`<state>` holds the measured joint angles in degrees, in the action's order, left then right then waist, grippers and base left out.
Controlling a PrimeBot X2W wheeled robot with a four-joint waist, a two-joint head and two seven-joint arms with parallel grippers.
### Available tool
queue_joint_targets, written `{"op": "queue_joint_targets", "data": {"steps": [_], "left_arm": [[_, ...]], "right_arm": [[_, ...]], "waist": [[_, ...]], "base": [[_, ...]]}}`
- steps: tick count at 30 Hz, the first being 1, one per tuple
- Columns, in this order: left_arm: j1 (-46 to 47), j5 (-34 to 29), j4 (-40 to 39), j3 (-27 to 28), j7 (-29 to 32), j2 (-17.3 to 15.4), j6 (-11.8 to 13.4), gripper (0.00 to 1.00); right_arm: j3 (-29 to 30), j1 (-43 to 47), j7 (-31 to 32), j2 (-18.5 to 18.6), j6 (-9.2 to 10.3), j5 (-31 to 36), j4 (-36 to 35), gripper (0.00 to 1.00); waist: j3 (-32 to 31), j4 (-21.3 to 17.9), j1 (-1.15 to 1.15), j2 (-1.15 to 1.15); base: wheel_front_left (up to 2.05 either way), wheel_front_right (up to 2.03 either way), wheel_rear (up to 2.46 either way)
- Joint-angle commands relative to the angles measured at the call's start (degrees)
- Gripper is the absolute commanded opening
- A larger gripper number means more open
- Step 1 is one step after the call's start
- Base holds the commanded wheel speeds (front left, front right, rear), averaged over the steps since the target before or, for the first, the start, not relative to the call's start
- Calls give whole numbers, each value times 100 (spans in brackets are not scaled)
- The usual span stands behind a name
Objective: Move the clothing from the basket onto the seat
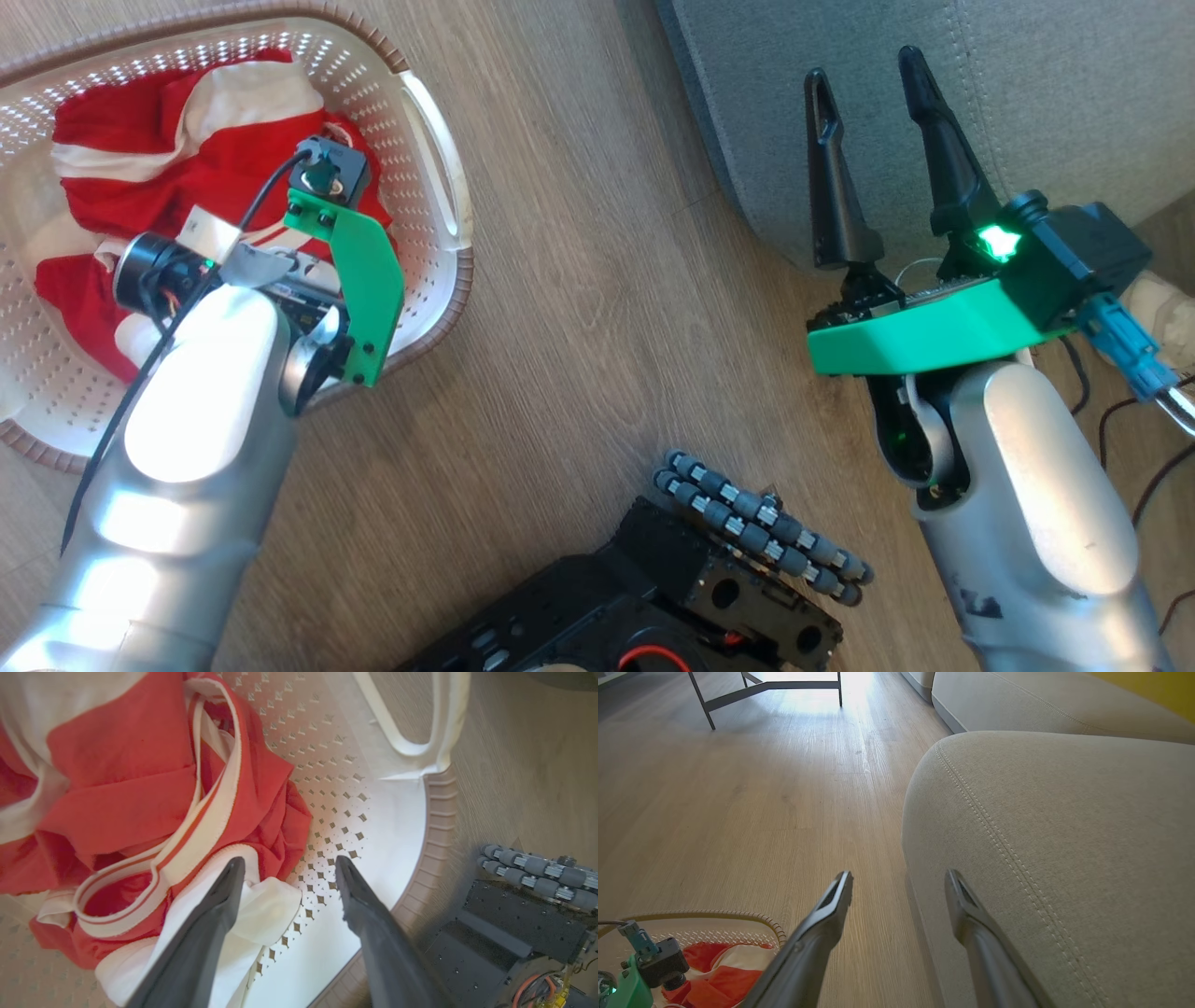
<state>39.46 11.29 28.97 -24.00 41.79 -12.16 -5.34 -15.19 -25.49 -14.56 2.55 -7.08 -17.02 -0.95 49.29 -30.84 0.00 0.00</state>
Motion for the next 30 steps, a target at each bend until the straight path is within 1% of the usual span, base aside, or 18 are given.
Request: {"op": "queue_joint_targets", "data": {"steps": [1,8,25,26,27,28,29,30], "left_arm": [[-130,1,-224,57,38,-29,-11,100],[-142,-119,-299,-160,204,-130,-31,100],[7,-438,-244,-460,84,-346,66,99],[19,-454,-238,-479,81,-351,71,89],[31,-470,-231,-499,75,-355,77,73],[40,-486,-221,-519,75,-358,85,62],[48,-498,-210,-537,75,-359,92,62],[56,-504,-198,-551,70,-359,99,66]], "right_arm": [[-63,131,-44,33,-41,-40,-129,100],[-73,159,-44,32,-41,-67,-139,100],[-68,196,-44,32,-41,-82,-172,100],[-70,196,-44,32,-41,-84,-170,100],[-71,196,-44,32,-41,-86,-169,100],[-69,197,-44,32,-41,-86,-168,100],[-66,198,-44,32,-41,-87,-169,100],[-64,201,-44,32,-41,-87,-169,100]], "waist": [[5,0,0,0],[36,3,0,0],[94,13,0,0],[95,13,0,0],[96,13,0,0],[96,13,0,0],[95,12,0,0],[95,11,0,0]], "base": [[0,0,0],[0,0,0],[0,0,0],[0,0,0],[0,0,0],[0,0,0],[0,0,0],[0,0,0]]}}
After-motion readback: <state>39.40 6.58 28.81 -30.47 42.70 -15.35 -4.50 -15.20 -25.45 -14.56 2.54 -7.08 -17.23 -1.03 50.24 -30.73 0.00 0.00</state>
